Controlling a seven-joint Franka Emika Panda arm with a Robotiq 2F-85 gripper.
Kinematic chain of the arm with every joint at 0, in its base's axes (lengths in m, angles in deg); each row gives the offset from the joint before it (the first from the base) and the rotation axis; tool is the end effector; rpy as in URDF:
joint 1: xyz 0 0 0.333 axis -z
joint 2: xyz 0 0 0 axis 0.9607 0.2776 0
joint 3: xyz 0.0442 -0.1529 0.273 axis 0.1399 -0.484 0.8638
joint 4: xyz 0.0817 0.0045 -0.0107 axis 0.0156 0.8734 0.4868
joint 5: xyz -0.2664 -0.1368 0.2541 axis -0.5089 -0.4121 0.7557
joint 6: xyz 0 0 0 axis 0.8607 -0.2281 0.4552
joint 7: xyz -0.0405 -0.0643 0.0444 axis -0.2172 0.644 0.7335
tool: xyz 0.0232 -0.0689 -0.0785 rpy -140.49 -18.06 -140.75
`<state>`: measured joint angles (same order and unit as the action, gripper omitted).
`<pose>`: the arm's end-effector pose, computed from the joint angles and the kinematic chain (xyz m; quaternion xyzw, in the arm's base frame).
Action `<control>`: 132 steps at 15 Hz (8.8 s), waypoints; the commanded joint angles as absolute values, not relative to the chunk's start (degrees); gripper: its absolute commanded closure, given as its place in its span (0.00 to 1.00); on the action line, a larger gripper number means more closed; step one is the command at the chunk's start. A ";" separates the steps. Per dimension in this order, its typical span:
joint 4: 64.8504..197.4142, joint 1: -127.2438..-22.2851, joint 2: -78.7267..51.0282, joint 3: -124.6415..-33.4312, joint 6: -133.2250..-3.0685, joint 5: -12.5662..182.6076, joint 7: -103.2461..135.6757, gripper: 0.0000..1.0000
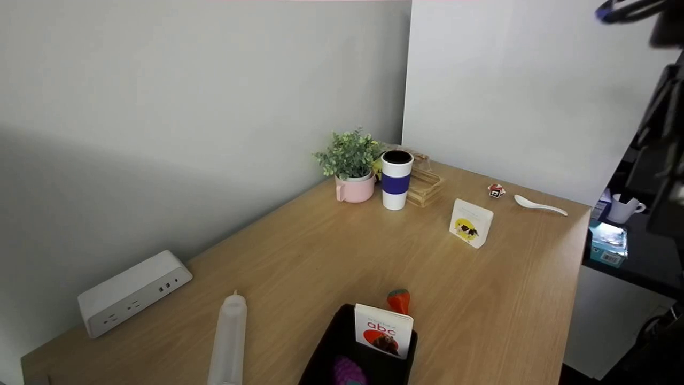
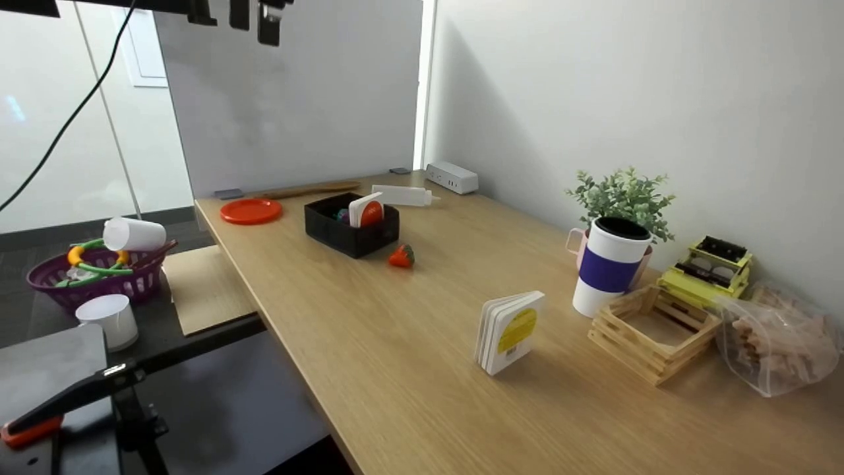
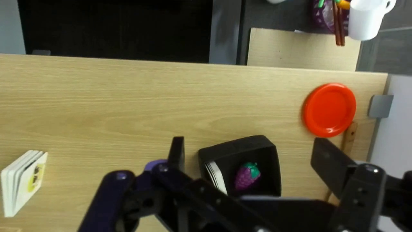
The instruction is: Remove the things from the black box and put them on the table
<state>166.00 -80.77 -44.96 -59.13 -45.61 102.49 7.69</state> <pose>0.4290 0.2052 0.4758 -0.9961 -0.0311 0.0327 0.0757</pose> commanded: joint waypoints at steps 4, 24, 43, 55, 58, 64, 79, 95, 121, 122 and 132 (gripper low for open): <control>157.66 -83.70 -30.75 -60.38 -42.90 101.92 10.63 0.00; 146.65 -85.69 -7.82 -62.50 -56.53 99.28 11.33 0.00; 117.91 -85.59 16.59 -65.29 -36.81 91.15 24.63 0.00; 117.18 -85.74 17.82 -65.11 -39.28 92.01 25.42 0.00; 117.02 -85.39 18.46 -64.42 -41.52 92.97 26.29 0.00; 115.73 -85.88 21.25 -63.43 -44.13 93.55 27.53 0.01; 116.23 -85.77 21.86 -63.41 -45.25 93.52 26.83 0.96; 127.34 -86.08 13.50 -67.12 -57.08 92.83 15.56 0.95; 124.93 -86.22 15.88 -67.74 -51.20 93.02 11.95 0.36; 124.96 -86.24 15.89 -67.79 -51.26 92.98 11.89 0.30; 127.05 -87.63 13.49 -68.78 -53.09 91.32 8.21 0.46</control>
<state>124.83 -86.19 15.70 -67.32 -51.41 92.12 9.95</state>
